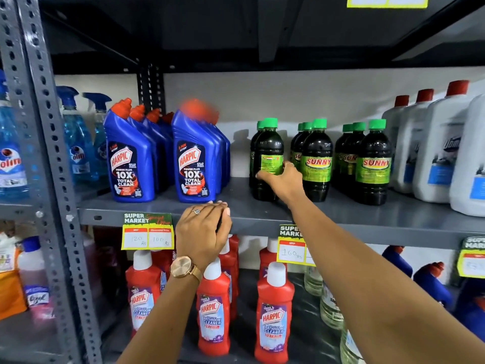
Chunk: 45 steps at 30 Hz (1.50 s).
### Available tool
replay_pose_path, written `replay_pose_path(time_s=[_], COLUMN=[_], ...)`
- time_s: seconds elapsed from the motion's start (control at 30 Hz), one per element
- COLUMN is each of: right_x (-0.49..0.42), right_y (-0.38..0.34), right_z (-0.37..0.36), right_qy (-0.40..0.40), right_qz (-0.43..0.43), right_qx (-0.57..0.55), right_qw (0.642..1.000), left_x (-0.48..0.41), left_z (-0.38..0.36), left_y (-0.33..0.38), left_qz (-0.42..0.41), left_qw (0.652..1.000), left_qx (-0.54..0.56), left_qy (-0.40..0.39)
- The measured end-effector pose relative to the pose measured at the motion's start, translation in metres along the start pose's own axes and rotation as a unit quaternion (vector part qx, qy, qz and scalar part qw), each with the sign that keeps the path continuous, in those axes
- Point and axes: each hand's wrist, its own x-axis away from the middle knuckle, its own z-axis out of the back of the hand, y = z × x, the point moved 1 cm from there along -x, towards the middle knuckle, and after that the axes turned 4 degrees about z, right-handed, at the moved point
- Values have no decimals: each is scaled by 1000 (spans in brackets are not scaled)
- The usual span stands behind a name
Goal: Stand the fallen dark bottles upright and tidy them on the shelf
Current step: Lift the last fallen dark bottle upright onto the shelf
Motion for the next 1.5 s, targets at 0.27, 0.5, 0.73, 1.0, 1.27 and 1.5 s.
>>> replay_pose_path(time_s=[0.27, 0.5, 0.73, 1.0, 1.27, 1.5], right_x=[2, 0, -1, 2, -2, 10], right_y=[0, 3, 2, 3, 4, -16], right_z=[0, -1, -14, -15, -19, 6], right_qy=[11, -27, -56, -80, -85, -190], right_qz=[-10, -28, -39, -6, -28, -37], right_qx=[60, 24, 36, 71, 84, 52], right_qw=[998, 999, 997, 994, 992, 980], left_x=[0, 2, 0, 0, 1, -16], left_z=[-4, -5, -1, -4, -2, 18], left_y=[-3, -3, -1, -3, 0, 12], left_qz=[-3, 2, 6, 1, 20, 80], left_qw=[1000, 1000, 1000, 1000, 999, 993], left_qx=[1, 8, 21, 18, 36, 11], left_qy=[23, 21, 10, 9, -2, -87])
